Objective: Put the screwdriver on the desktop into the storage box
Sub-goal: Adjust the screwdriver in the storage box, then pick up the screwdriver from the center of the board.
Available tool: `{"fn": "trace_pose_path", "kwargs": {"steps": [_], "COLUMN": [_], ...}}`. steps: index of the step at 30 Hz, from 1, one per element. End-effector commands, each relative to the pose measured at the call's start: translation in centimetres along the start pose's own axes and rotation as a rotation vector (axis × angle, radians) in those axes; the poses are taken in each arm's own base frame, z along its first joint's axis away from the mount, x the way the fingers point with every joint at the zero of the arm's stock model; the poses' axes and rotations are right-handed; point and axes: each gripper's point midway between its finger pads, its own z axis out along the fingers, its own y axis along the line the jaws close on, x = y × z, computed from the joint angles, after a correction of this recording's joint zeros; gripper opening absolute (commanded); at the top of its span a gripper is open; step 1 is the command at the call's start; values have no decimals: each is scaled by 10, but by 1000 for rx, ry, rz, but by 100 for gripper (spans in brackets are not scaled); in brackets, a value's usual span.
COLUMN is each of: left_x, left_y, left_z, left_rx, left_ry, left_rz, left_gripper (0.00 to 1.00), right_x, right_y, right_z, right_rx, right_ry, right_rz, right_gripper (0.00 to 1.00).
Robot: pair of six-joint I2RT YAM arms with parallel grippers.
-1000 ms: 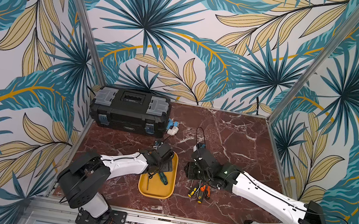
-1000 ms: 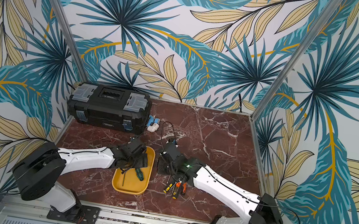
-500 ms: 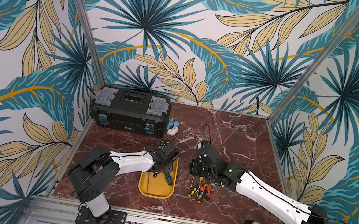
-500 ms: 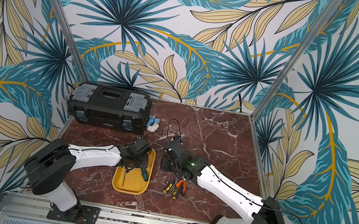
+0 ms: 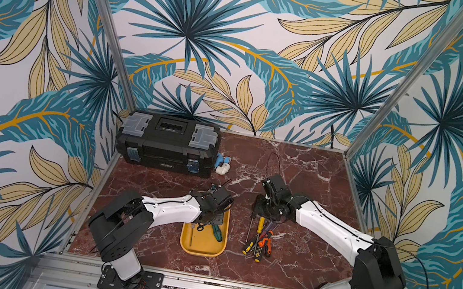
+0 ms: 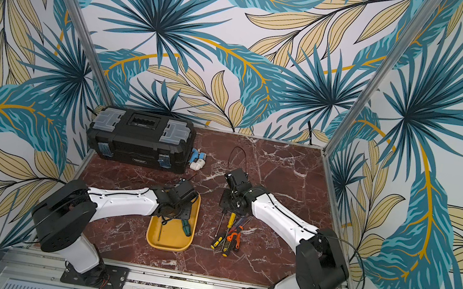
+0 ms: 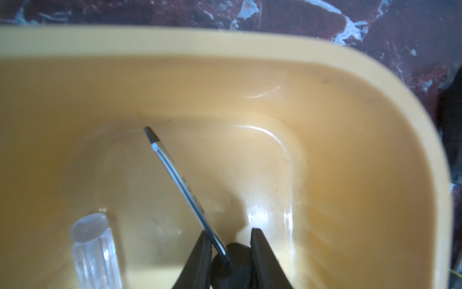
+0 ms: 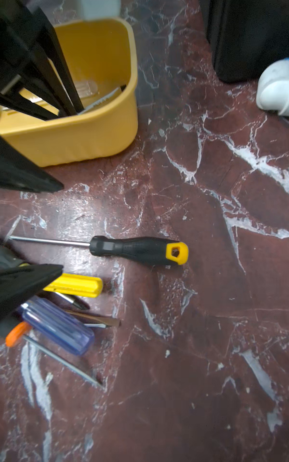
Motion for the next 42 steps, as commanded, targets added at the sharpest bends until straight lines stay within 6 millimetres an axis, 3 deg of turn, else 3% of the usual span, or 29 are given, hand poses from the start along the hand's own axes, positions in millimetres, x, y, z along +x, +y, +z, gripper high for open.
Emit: {"fn": "trace_pose_path", "kwargs": {"steps": [1, 6, 14, 17, 18, 20, 24, 27, 33, 37, 40, 42], "left_x": [-25, -26, -19, -20, -21, -22, -27, -33, -47, -57, -60, -65], "left_y": [-15, -16, -27, -30, -31, -31, -30, -27, -20, -27, -54, -78], "left_z": [-22, -23, -25, -27, -27, -28, -38, -50, -99, -145, -183, -219], "left_rx": [23, 12, 31, 38, 39, 34, 29, 20, 38, 172, 463, 751], "left_ry": [-84, -85, -77, -83, -87, -91, -110, -133, -202, -277, -329, -389], "left_rz": [47, 106, 250, 282, 291, 303, 303, 301, 248, 189, 127, 80], "left_gripper": [8, 0, 3, 11, 18, 44, 62, 70, 68, 66, 63, 62], "right_x": [2, 3, 2, 2, 2, 3, 7, 8, 10, -1, -16, -22], "right_y": [-4, -15, -14, -14, -14, -15, -20, -22, -22, -4, 19, 43], "right_z": [10, 26, 41, 46, 49, 53, 64, 70, 81, 58, 13, -27], "right_rx": [32, 81, 95, 103, 105, 112, 139, 154, 145, 42, -104, -270], "right_ry": [52, 81, 112, 120, 125, 133, 153, 162, 173, 99, -26, -109], "right_rz": [-7, -2, -19, -19, -18, -19, -21, -34, -56, -70, -74, -76], "right_gripper": [52, 52, 50, 47, 46, 44, 36, 32, 12, 0, 0, 0]}}
